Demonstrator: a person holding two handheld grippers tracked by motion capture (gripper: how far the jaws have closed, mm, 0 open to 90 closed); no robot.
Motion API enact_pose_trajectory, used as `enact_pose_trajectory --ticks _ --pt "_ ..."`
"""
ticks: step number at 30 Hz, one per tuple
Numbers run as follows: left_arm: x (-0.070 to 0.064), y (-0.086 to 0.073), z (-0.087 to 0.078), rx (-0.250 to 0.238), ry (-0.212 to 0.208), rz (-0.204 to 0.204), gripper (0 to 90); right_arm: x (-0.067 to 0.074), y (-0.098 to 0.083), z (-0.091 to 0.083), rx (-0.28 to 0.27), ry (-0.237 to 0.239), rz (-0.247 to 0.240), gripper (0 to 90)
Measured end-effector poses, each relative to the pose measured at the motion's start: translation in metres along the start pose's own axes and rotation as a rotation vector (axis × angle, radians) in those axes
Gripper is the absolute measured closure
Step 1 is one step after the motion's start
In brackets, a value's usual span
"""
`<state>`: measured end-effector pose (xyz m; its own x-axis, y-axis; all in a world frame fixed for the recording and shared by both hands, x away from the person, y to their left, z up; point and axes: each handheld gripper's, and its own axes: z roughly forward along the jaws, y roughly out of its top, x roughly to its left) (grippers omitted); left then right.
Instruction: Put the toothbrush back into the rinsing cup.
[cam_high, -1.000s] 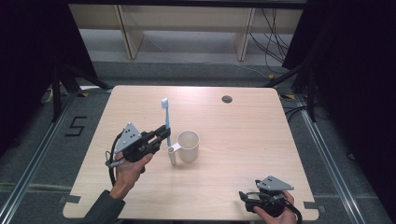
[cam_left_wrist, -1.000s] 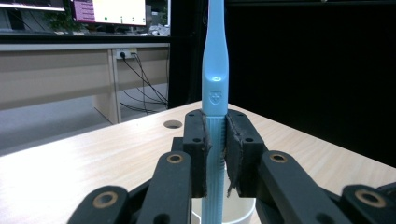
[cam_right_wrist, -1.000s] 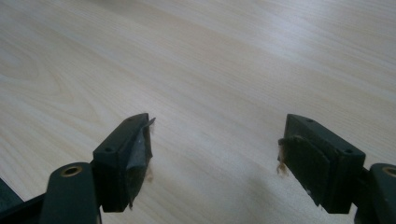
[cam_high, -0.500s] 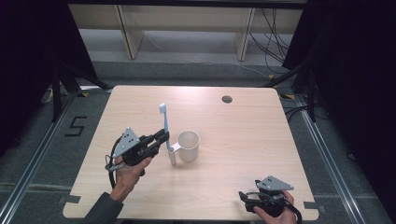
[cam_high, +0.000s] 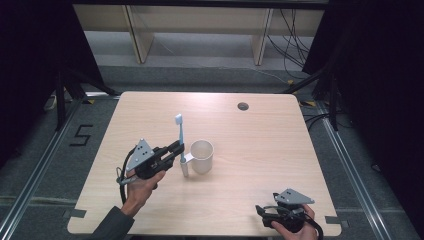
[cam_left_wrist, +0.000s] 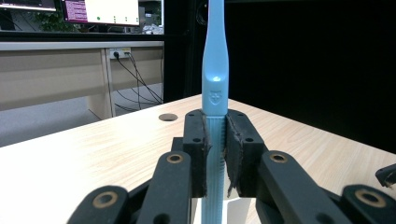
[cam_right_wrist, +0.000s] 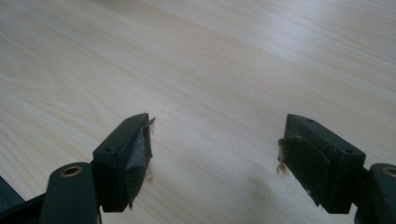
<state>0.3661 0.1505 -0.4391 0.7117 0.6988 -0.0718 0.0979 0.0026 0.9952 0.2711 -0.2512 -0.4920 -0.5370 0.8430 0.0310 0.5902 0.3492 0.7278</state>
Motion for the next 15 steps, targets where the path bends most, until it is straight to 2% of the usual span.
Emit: enact_pose_trajectory --ticks 3,5,14,15 --pt "0.001 -0.002 0.001 0.002 0.004 0.004 78.4 0.001 0.0 0.0 -0.001 -0.003 0.008 25.1" --pt "0.002 -0.003 0.001 -0.002 0.005 0.004 78.4 -0.002 0.0 0.0 -0.011 -0.007 -0.037 25.1" --pt "0.001 -0.01 0.002 -0.013 0.011 0.005 78.4 0.0 0.0 0.0 -0.009 -0.005 -0.016 25.1" --pt "0.0 -0.012 0.002 -0.022 0.011 0.008 78.4 -0.002 0.0 0.0 -0.01 -0.009 -0.037 25.1"
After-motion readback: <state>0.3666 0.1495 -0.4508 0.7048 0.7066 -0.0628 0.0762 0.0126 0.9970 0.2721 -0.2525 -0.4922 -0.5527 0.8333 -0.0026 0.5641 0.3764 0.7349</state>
